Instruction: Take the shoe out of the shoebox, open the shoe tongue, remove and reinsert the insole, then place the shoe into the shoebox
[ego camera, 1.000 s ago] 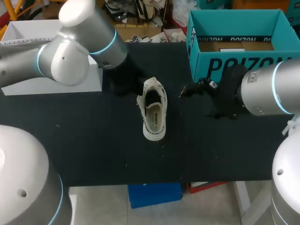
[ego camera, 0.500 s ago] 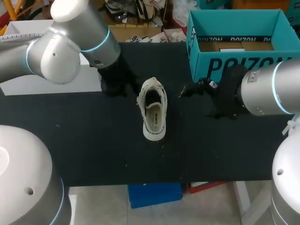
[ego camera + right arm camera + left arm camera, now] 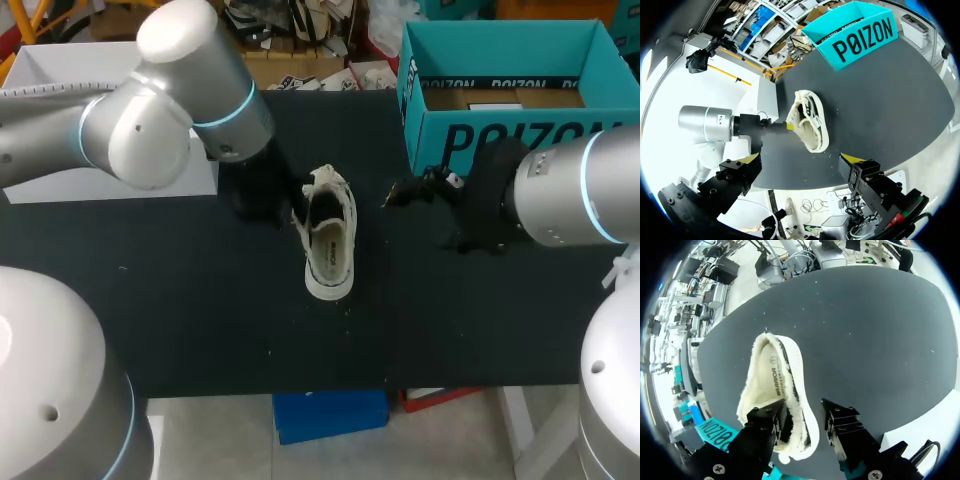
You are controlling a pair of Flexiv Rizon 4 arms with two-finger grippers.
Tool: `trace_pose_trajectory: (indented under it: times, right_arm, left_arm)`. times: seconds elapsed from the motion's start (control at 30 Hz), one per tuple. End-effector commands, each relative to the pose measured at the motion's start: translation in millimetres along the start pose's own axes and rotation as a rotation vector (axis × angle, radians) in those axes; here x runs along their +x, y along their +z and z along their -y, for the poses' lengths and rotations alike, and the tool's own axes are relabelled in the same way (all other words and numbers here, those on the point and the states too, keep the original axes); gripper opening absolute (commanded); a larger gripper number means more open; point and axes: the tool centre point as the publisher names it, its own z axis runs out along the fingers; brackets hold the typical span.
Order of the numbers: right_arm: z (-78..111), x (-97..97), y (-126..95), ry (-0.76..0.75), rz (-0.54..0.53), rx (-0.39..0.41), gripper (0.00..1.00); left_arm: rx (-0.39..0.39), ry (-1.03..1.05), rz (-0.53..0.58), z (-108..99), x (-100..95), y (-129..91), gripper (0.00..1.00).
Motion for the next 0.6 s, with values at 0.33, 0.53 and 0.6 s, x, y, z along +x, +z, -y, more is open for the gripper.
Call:
trace_pose_trajectory:
  times: [0.33, 0.53, 0.6]
  right_arm:
    - [1.2, 1.0, 1, 0.001, 0.003, -0.003, 1.00]
    - [1.2, 1.0, 1, 0.001, 0.003, -0.003, 1.00]
    - [1.2, 1.0, 1, 0.001, 0.003, -0.003, 1.00]
  left_arm:
    - [-0.001, -0.075, -0.042, -6, -2.2, 40, 0.39]
    - [0.004, -0.090, -0.066, -9, 0.2, 54, 0.38]
    - [0.005, -0.099, -0.067, -11, -0.2, 57, 0.37]
